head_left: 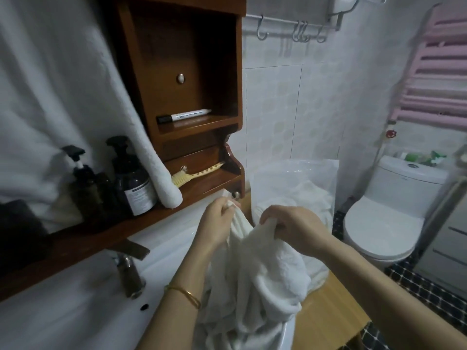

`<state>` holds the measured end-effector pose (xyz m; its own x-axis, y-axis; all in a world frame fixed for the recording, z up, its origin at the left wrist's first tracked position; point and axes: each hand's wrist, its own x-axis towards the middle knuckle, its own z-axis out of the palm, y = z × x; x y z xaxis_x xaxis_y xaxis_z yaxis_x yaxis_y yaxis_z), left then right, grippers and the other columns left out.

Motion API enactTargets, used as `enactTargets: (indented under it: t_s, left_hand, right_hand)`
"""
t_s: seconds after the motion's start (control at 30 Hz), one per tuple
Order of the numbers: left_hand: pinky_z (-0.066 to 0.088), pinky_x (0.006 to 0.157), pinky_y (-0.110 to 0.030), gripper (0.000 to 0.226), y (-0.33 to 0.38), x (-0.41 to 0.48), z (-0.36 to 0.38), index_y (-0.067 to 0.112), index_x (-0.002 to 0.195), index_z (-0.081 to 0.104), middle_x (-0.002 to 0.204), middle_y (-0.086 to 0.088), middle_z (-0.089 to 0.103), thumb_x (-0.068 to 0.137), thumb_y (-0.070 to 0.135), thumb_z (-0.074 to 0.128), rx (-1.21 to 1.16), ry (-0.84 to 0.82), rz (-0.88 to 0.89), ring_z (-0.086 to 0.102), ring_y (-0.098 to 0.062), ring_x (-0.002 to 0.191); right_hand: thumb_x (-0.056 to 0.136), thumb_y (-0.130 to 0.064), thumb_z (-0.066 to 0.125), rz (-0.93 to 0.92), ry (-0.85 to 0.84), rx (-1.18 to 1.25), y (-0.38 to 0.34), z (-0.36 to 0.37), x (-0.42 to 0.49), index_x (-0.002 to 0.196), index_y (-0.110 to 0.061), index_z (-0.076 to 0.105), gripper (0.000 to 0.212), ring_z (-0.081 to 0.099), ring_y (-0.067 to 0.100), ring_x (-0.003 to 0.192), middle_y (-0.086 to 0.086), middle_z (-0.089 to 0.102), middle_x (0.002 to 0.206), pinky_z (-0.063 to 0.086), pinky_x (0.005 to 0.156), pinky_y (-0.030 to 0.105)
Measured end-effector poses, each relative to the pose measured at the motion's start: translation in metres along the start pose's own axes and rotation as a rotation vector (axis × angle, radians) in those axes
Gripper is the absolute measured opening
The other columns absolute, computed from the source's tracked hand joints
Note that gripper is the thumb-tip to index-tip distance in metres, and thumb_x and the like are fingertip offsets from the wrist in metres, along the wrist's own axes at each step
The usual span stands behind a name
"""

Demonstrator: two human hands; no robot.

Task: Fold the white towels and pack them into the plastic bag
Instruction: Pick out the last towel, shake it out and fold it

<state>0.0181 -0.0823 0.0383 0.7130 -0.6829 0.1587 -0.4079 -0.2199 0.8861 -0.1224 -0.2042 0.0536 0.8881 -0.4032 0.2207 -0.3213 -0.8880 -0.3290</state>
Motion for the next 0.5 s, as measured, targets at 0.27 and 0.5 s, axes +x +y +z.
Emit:
enactTargets:
  t_s: [0.27, 0.5]
  left_hand:
    - [0.044, 0.063, 0.000, 0.020, -0.017, -0.020, -0.005, 0.035, 0.100, 0.058, 0.100, 0.023, 0.059, 0.095, 0.016, 0.053, -0.099, 0.034, 0.050, 0.056, 0.007, 0.091]
    - [0.052, 0.073, -0.009, 0.026, -0.018, -0.036, -0.006, 0.031, 0.096, 0.065, 0.092, 0.022, 0.068, 0.092, 0.007, 0.057, -0.191, -0.025, 0.053, 0.063, 0.010, 0.088]
  right_hand:
    - [0.078, -0.051, 0.067, -0.040, 0.001, -0.089, -0.005, 0.011, 0.006, 0.094, -0.029, 0.069, 0.026, 0.051, 0.016, 0.081, -0.008, 0.059, 0.084, 0.033, 0.060, 0.028]
    - [0.088, -0.033, 0.064, -0.220, 0.044, 0.330, -0.013, 0.028, 0.000, 0.071, -0.030, 0.055, 0.019, 0.049, 0.002, 0.069, -0.010, 0.054, 0.070, 0.037, 0.061, 0.016]
